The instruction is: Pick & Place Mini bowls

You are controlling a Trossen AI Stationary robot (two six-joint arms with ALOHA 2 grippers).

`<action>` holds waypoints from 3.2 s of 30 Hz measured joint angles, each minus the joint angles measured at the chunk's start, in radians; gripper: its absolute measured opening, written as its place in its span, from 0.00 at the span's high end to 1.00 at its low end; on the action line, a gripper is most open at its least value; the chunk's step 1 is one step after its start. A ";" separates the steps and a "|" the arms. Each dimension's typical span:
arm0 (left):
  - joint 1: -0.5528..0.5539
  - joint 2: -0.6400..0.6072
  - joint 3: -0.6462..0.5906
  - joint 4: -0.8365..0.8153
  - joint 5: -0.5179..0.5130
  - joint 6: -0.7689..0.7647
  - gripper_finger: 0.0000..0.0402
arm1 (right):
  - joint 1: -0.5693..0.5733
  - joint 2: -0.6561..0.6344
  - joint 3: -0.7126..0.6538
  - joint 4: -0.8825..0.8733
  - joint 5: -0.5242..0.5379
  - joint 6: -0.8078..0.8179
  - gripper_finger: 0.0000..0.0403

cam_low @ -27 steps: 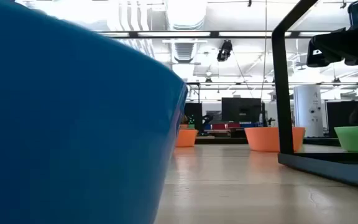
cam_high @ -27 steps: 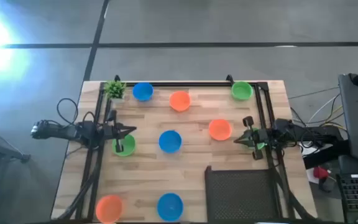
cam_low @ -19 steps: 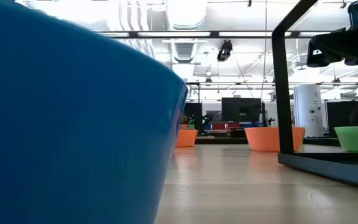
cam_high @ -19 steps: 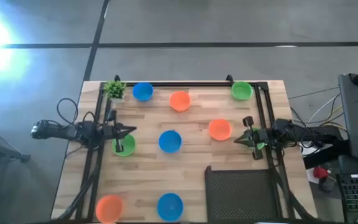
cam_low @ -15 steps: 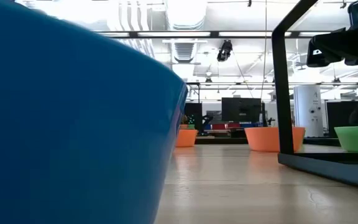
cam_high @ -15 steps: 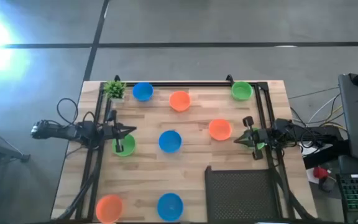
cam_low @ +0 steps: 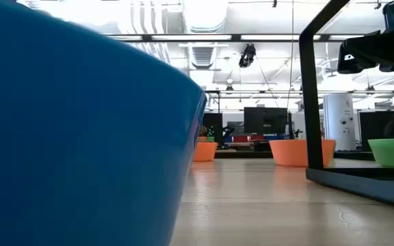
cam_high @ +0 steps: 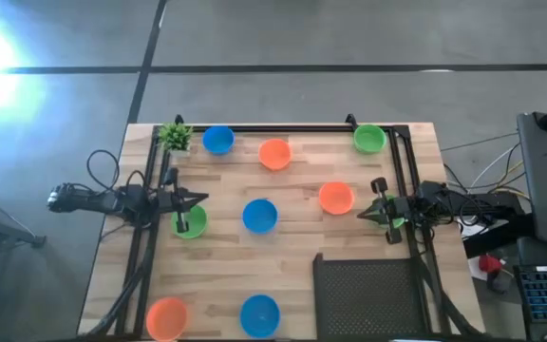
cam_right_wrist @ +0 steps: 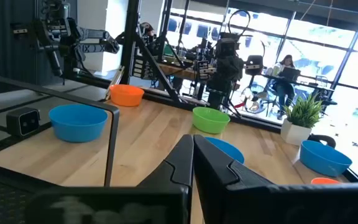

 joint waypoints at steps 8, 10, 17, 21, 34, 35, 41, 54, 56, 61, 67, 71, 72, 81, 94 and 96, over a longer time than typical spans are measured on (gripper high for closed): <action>0.000 0.000 0.000 0.000 0.000 0.000 1.00 | 0.000 0.000 0.000 0.000 0.000 0.000 0.98; 0.000 0.000 0.000 0.000 0.000 0.000 1.00 | 0.000 0.000 0.000 0.000 0.000 0.000 0.98; 0.000 0.000 0.000 0.000 0.000 0.000 1.00 | 0.000 0.000 0.000 0.000 0.000 0.000 0.98; 0.000 0.000 0.000 0.000 0.000 0.000 1.00 | 0.000 0.000 0.000 0.000 0.000 0.000 0.98; 0.000 0.000 0.000 0.000 0.000 0.000 1.00 | 0.000 0.000 0.000 0.000 0.000 0.000 0.98; 0.000 0.000 0.000 0.000 0.000 0.000 1.00 | 0.000 0.000 0.000 0.000 0.000 0.000 0.98; 0.000 0.000 0.000 0.000 0.000 0.000 1.00 | 0.000 0.000 0.000 0.000 0.000 0.000 0.98; 0.000 0.000 0.000 0.000 0.000 0.000 1.00 | 0.000 0.000 0.000 0.000 -0.002 0.024 0.98; 0.000 0.000 0.000 0.000 0.000 0.000 1.00 | 0.000 0.000 0.000 0.000 -0.002 0.031 0.98; 0.000 0.000 0.000 0.000 0.000 0.000 1.00 | 0.000 0.000 0.000 0.001 -0.002 -0.027 0.98; 0.000 0.000 0.000 0.000 0.000 0.000 1.00 | 0.000 0.000 0.000 0.003 -0.002 -0.009 0.98; 0.000 0.000 0.000 0.000 0.000 0.000 1.00 | 0.000 0.000 0.000 0.004 -0.001 -0.014 0.98; 0.000 0.000 0.000 0.000 0.000 0.000 1.00 | 0.000 0.000 0.000 0.006 -0.001 -0.027 0.98; 0.000 0.000 0.000 0.000 0.000 0.000 1.00 | 0.000 0.000 0.000 0.076 -0.001 -0.026 0.98; 0.000 0.000 0.000 0.000 0.000 0.000 1.00 | 0.000 0.000 0.000 0.083 0.000 0.004 0.98; 0.000 0.000 0.000 0.000 0.000 0.000 1.00 | 0.000 0.000 0.000 0.083 0.001 -0.007 0.98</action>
